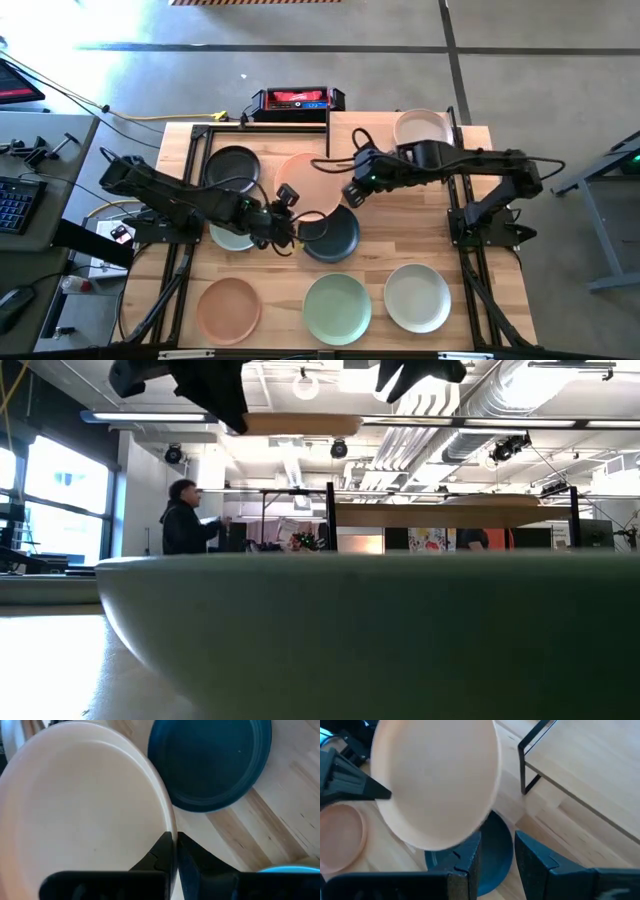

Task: Place and stack plates onto a shelf
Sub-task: Stack the orange plate on top of the white plate on the shelf

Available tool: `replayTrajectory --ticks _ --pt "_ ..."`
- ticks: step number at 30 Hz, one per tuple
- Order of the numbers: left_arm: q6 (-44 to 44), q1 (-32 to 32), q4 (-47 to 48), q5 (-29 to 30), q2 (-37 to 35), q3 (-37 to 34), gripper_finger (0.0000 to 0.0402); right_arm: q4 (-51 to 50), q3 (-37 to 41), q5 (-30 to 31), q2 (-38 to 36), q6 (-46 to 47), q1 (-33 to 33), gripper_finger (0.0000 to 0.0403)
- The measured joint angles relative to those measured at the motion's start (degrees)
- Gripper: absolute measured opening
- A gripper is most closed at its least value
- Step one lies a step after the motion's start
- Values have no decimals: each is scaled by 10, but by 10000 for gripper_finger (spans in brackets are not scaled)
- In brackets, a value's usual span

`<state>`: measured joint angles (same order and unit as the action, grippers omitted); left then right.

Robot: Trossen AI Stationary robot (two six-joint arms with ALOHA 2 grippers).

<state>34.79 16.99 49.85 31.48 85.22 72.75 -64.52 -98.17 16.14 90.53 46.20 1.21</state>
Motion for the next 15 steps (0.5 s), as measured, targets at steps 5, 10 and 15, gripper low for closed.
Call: replayTrajectory --ticks 5,10,15 --pt "0 0 0 -4 16 0 4 5 0 0 19 3 0 97" --pt "0 0 -2 -5 22 0 5 9 0 0 45 3 0 115" --pt "0 0 -4 -5 21 0 5 19 0 0 60 3 0 134"
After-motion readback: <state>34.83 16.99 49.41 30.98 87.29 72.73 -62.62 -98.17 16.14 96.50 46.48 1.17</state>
